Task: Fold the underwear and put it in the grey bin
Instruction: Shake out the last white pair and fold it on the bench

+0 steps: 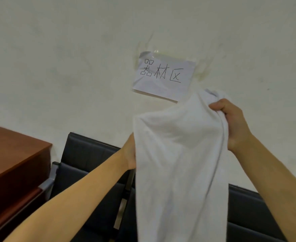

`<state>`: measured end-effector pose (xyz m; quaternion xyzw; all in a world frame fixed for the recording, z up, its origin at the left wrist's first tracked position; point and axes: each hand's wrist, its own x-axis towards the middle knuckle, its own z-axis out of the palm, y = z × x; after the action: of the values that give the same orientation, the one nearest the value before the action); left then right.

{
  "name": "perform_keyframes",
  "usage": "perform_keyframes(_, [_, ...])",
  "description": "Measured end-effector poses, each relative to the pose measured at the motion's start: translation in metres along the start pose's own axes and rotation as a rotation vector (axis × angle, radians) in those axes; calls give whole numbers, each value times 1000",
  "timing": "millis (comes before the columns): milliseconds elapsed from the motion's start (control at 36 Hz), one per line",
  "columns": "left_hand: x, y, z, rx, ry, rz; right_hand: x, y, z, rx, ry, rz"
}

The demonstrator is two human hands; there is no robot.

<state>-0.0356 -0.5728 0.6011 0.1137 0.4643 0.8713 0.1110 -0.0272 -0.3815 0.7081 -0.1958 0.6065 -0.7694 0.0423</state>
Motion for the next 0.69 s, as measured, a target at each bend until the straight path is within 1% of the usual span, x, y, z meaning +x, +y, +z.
perform_keyframes(56, [1,7,-1,-62,96,72,-3,2,-1,14,6,0])
perform_keyframes(83, [2,12,-3,-60,135,95,-4,5,-2,36,6,8])
perform_keyframes(139, [5,19,-6,1,263,135,-6,8,-2,71,-11,17])
perform_keyframes(167, [4,23,-9,-3,270,154,-7,10,-5,86,-15,24])
perform_keyframes(222, [3,30,-16,18,259,173,-9,13,-10,42,-4,50])
perform_keyframes(250, [2,30,-20,53,231,142,-10,14,-13,-26,1,75])
perform_keyframes(333, [-3,29,-17,42,14,-27,-14,20,-25,-345,27,186])
perform_keyframes(389, [-1,30,-20,2,1,-41,-19,24,-31,-516,75,248])
perform_keyframes(444, [-1,36,-24,-33,39,-26,-23,27,-38,-605,144,275])
perform_keyframes(500, [0,42,-32,-43,75,-8,-28,30,-50,-625,193,312])
perform_keyframes(556, [0,45,-40,-62,78,3,-32,32,-61,-617,228,336])
perform_keyframes(639, [-2,48,-47,-99,31,13,-34,36,-74,-554,343,303])
perform_keyframes(694, [-2,50,-48,-126,15,67,-33,40,-77,-492,432,267])
